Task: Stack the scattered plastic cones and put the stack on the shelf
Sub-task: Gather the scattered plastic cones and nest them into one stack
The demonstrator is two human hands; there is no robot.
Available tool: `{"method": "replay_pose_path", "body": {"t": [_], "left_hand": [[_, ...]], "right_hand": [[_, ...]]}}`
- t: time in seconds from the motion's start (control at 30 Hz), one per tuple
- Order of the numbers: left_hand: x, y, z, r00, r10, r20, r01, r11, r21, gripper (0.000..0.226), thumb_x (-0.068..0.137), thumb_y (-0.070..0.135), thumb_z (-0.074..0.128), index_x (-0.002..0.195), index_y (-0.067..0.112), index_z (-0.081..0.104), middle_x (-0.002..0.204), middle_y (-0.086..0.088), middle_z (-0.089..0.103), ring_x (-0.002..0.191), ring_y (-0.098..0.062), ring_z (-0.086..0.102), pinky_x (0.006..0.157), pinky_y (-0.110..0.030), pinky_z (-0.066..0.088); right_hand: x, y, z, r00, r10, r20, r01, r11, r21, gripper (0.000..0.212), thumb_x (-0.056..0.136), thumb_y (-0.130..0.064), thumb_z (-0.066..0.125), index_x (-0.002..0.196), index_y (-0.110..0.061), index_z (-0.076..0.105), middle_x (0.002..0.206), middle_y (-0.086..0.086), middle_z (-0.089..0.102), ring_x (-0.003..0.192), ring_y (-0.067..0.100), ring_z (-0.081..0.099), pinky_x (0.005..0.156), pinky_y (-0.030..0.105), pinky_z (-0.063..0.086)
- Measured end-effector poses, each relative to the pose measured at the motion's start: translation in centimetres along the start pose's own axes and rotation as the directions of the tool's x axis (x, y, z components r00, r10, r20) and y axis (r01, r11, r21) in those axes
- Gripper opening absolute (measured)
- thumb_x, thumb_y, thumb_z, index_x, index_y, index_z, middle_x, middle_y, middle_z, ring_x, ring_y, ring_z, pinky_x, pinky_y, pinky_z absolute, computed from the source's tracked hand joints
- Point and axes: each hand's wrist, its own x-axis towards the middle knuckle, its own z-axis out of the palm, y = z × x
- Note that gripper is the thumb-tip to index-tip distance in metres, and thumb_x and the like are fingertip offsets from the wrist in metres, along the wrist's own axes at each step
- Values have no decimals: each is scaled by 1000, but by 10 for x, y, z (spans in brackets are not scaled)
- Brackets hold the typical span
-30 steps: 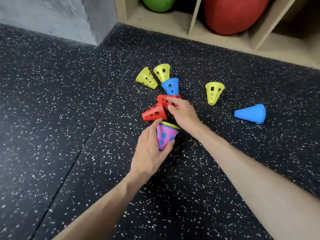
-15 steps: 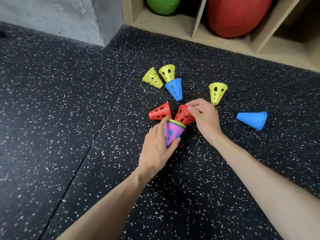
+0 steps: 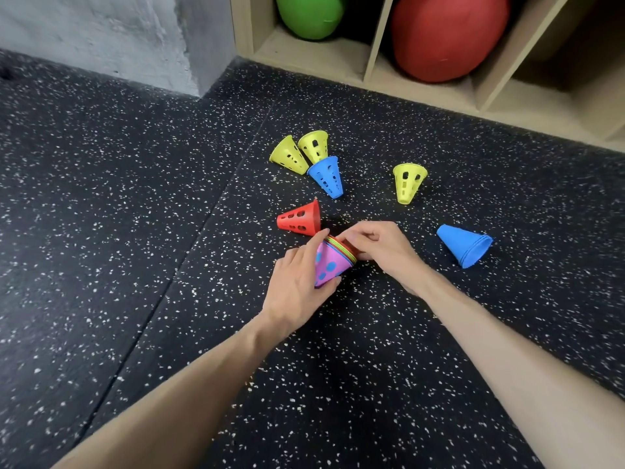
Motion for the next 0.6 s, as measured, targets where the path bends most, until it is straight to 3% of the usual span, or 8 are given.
{"method": "replay_pose_path", "body": {"t": [0.13,0.2,0.3,0.37,0.43,0.5,0.6], "left_hand": [[5,5,-1,1000,6,6,-6,999,-41,84,86,39,73,154,42,23,134,7,59,104,-21,52,99,-41,43],[7,10,0,1000,-7,-5,7,994,-109,82,87,34,74,153,40,26,132,6,59,103,-21,52,97,-40,44],[6,20,6,1000,-6,-4,6,985,-170,81,89,30,73,153,39,25,131,6,57,104,-19,50,95,-37,43],[5,24,11,1000,7,15,-4,984,-178,81,90,28,72,153,41,24,131,6,56,103,-18,49,96,-38,44],[4,27,17,1000,18,25,-14,986,-166,80,90,27,70,153,43,24,132,5,56,103,-18,49,97,-39,44],[4,28,22,999,30,22,-27,992,-126,80,90,27,70,155,42,24,130,3,57,103,-20,49,99,-40,43],[6,27,27,999,31,12,-30,996,-83,80,90,28,70,156,40,26,128,0,57,105,-22,49,99,-40,42]], "right_hand": [[-9,2,-7,996,-42,-82,36,997,-74,20,101,-25,60,99,-25,79,95,-14,76,95,4,69,91,35,58],[-14,11,-14,967,-42,-251,14,994,-111,20,99,-26,59,96,-30,78,88,-18,74,86,1,69,87,33,57],[-28,33,-24,855,20,-518,-77,993,-88,17,100,-28,58,97,-34,73,85,-14,72,80,5,68,82,38,58],[-42,47,-31,763,39,-646,-154,980,-123,14,101,-31,58,104,-36,70,96,-9,69,81,-1,61,79,23,51],[-54,58,-38,692,45,-720,-233,959,-164,16,101,-31,57,111,-33,69,108,-1,58,81,-8,53,67,8,36],[-61,69,-44,653,66,-754,-264,954,-145,19,100,-29,60,116,-32,68,113,-2,44,82,3,53,66,17,35],[-61,83,-52,649,122,-751,-290,952,-96,24,97,-27,65,120,-33,68,116,-5,37,94,22,57,79,28,42]]}}
